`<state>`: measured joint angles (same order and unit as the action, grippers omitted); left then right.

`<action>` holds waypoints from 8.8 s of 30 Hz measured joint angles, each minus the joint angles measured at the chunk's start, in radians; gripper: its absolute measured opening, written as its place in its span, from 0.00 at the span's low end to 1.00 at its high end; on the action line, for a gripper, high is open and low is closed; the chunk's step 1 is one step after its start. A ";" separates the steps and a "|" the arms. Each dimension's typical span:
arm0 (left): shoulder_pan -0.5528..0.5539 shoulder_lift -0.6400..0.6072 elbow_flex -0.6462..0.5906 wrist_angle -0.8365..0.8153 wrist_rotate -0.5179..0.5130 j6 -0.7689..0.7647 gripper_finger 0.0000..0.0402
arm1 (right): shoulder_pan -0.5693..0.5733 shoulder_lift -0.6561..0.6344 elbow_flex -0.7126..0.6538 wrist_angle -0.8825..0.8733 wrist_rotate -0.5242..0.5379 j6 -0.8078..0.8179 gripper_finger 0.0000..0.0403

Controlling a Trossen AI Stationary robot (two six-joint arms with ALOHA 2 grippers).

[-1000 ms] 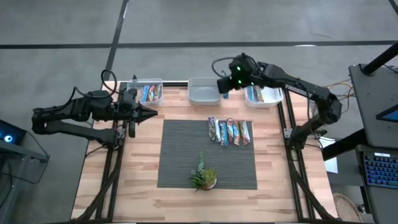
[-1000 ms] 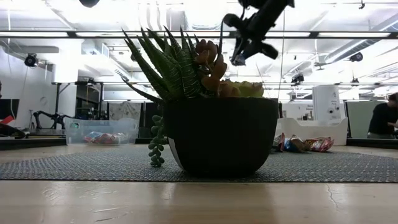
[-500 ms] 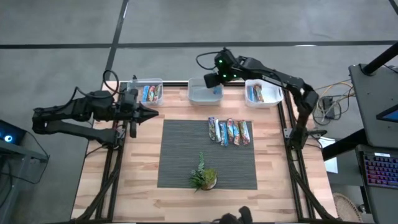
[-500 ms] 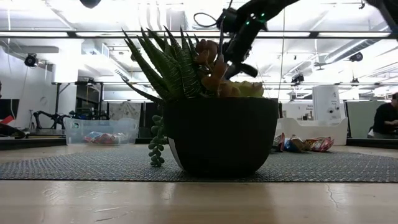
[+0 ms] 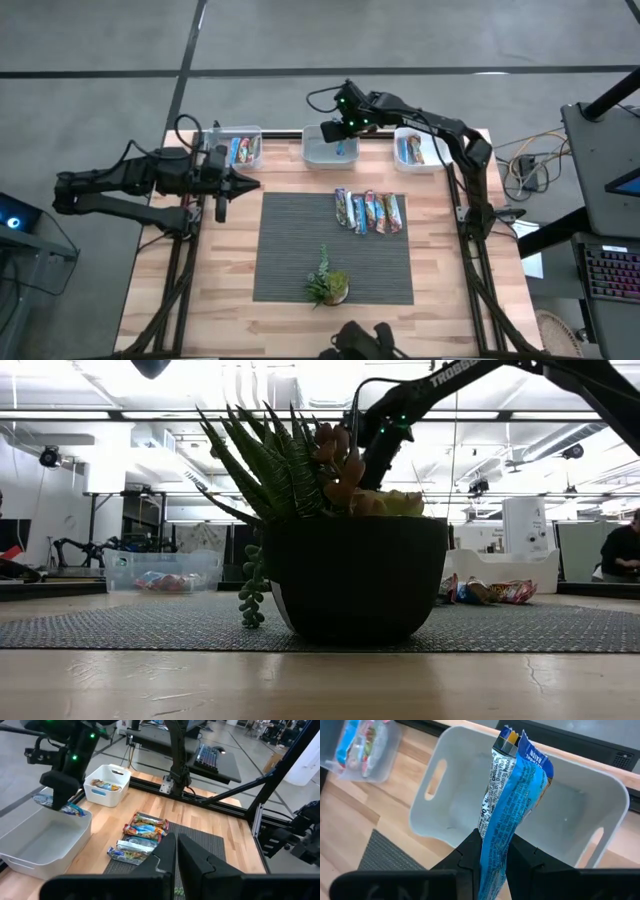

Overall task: Pick and place Granola Bars by type
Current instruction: Put the blue granola bar into the gray bin, then put the red granola bar into the transparent bin

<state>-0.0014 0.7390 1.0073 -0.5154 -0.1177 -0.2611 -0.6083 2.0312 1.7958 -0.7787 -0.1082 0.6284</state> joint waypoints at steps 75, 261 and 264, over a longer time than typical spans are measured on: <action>0.000 0.005 0.000 0.004 -0.007 -0.010 0.00 | -0.029 0.104 -0.021 0.078 -0.109 0.155 0.15; 0.000 0.009 0.000 0.029 -0.007 -0.027 0.00 | 0.824 -0.590 -0.108 -0.752 0.391 0.700 0.02; 0.000 0.009 0.000 0.029 -0.007 -0.027 0.00 | 0.819 -0.591 -0.159 -0.794 0.392 0.770 0.02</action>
<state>-0.0014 0.7483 1.0073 -0.4862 -0.1242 -0.2878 0.2107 1.4406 1.6363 -1.5724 0.2839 1.3981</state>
